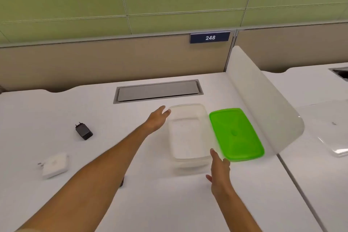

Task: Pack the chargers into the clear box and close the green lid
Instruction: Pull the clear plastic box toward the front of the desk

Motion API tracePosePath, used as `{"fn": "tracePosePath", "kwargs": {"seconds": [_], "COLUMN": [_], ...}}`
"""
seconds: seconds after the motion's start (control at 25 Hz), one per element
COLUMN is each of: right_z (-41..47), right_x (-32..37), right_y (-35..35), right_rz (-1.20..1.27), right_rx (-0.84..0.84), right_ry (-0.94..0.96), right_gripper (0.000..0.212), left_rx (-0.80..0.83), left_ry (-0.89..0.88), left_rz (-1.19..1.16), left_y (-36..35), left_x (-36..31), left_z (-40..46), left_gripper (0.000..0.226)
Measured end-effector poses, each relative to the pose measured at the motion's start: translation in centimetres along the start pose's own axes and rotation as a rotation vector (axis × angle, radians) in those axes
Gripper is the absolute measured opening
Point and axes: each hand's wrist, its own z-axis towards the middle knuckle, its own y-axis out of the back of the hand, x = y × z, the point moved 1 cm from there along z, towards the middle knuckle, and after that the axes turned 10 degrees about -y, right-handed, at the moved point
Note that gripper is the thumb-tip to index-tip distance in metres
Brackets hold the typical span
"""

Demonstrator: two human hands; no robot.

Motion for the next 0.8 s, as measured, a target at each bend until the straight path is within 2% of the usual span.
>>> {"fn": "tracePosePath", "kwargs": {"seconds": [0.2,0.36,0.64,0.8], "right_z": [0.0,-0.4,0.0,0.2], "right_x": [-0.6,0.1,0.5,0.8], "right_y": [-1.0,-1.7,-2.6,-3.5], "right_rz": [0.076,0.092,0.154,0.143], "right_rx": [0.118,0.112,0.055,0.059], "right_ry": [-0.132,-0.157,-0.176,-0.148], "right_gripper": [0.060,0.024,0.026,0.051], "left_rx": [0.059,0.105,0.103,0.046], "left_ry": [0.071,0.055,0.074,0.078], "left_rz": [-0.048,-0.065,-0.082,-0.140], "left_y": [-0.1,-0.2,0.0,0.5], "left_x": [-0.8,-1.4,-1.8,-1.4], "left_z": [1.3,2.4,3.5,3.3], "left_gripper": [0.062,0.058,0.054,0.046]}}
